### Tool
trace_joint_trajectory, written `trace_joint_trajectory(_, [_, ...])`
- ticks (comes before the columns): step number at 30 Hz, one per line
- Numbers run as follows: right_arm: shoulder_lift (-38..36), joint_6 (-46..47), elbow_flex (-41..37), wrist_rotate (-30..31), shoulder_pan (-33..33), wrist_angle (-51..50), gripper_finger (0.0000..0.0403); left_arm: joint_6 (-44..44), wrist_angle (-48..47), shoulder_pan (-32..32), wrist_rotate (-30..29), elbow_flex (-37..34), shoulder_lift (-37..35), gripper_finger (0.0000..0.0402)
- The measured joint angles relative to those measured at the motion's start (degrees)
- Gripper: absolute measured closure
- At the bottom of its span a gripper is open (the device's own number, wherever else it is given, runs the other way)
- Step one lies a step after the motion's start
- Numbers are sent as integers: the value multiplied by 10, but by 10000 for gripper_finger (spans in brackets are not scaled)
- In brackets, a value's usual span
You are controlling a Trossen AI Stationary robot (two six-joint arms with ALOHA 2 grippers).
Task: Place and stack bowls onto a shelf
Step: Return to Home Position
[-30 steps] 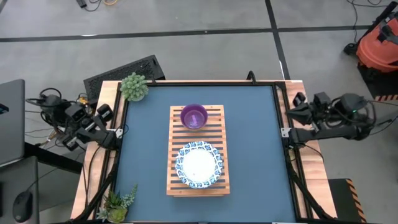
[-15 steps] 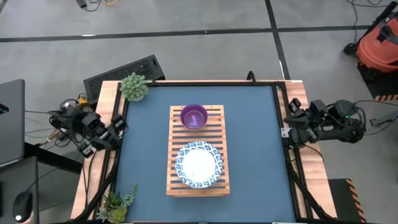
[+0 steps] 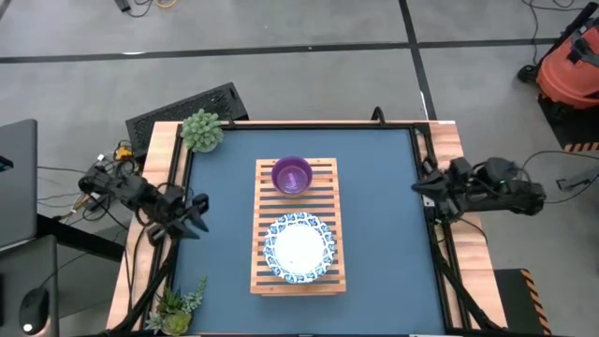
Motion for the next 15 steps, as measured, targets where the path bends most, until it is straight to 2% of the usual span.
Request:
trace_joint_trajectory(2, [0,2,-29,-14,0,25,361,55,6,0,-2,0,0,272])
trace_joint_trajectory(3, [0,0,-42,-25,0,46,361,92,14,0,16,0,-1,272])
trace_joint_trajectory(8, [0,-1,-110,-66,0,124,361,229,69,0,215,0,-3,272])
trace_joint_trajectory(10, [0,1,-132,-75,0,155,361,267,78,-1,276,1,-3,272])
trace_joint_trajectory(13, [0,3,-162,-95,0,174,361,332,57,-1,317,-1,-3,272])
trace_joint_trajectory(15, [0,8,-176,-100,0,185,361,345,59,-1,324,-9,-3,272])
